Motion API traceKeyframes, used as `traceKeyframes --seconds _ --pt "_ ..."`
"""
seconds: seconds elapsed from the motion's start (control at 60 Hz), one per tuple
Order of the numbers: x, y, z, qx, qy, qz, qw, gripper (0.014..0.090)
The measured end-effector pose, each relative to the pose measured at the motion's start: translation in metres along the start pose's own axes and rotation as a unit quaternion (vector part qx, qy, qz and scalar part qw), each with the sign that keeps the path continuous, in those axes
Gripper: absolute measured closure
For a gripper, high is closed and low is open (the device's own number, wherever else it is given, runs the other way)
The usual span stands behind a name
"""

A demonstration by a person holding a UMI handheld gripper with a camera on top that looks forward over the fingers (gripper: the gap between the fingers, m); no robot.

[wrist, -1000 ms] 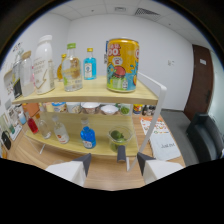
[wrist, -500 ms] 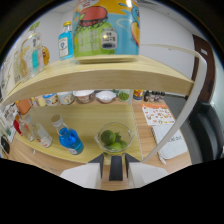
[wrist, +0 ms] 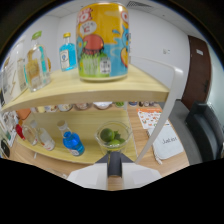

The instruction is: Make me a cup of Mojito.

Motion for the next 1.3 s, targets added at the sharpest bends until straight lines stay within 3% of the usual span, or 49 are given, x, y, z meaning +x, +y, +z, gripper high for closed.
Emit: traceKeyframes --seconds 0.267,0.583,0.683,0.85,1.1,1.3 --pt "-0.033 -0.009 -0.070 0.050 0.000 0.008 0.999 0.0884" --pt "-0.086 0.064 -0.070 0.027 -0.002 0.011 1.000 0.0884" --pt "-0.091 0.071 -0.068 0.035 0.017 -0.020 0.999 0.0884" --pt "-0.086 0.067 -0.062 0.049 0.085 -0.140 0.985 0.0885" --pt "-0.073 0.024 -0.067 0.106 0.188 -0.418 0.882 0.0886" --pt "-0.083 0.006 -0.067 0.134 0.208 -0.576 0.779 0.0886"
